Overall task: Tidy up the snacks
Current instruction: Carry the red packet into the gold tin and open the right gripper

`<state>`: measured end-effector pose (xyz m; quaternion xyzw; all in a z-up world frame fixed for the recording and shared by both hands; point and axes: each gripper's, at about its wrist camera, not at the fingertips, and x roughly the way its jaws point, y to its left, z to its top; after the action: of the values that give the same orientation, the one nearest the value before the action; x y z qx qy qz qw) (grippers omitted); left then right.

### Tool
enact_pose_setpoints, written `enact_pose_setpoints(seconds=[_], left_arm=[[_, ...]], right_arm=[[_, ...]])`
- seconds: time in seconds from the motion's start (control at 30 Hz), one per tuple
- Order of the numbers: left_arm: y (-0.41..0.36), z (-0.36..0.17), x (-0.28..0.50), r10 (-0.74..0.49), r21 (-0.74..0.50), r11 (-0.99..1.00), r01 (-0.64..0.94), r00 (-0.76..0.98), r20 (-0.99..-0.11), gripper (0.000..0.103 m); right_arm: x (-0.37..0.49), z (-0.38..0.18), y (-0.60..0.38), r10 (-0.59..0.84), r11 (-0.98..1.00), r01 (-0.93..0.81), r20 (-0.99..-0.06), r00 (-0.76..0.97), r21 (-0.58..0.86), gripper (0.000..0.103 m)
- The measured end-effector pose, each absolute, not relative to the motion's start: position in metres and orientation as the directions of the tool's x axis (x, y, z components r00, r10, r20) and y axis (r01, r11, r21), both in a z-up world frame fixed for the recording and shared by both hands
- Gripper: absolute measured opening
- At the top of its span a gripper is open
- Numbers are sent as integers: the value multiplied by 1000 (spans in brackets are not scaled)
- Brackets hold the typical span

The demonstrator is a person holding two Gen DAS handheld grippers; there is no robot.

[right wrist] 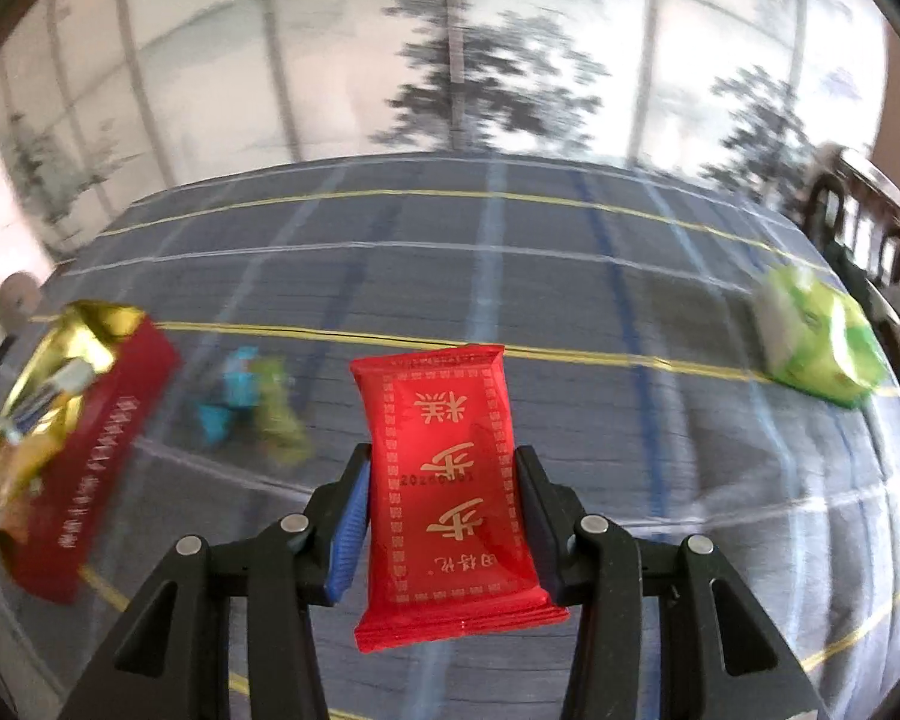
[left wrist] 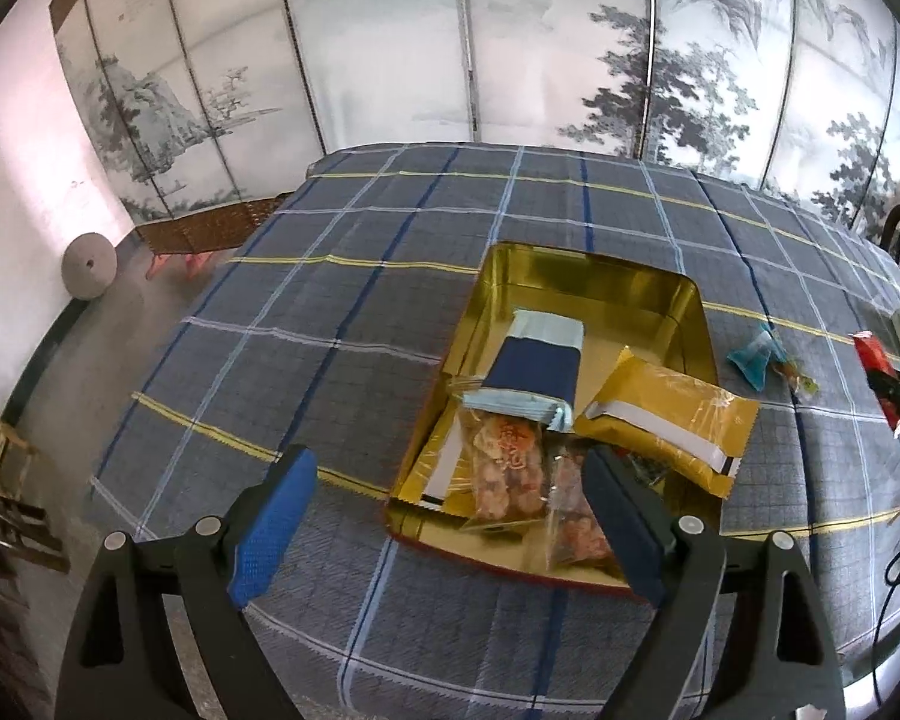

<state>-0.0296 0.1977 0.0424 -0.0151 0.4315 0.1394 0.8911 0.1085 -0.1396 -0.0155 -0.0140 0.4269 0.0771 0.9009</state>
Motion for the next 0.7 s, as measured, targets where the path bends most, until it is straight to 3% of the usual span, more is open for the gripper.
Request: enact_pose_setpoints(seconds=[0.27, 0.7], left_arm=[[219, 43, -45, 250, 77, 948, -308, 576, -778, 89], [259, 44, -69, 274, 41, 918, -394, 557, -784, 89]], right_arm=[[106, -11, -48, 257, 941, -332, -776, 576, 65, 46], [83, -11, 34, 323, 878, -474, -810, 489, 64, 46]])
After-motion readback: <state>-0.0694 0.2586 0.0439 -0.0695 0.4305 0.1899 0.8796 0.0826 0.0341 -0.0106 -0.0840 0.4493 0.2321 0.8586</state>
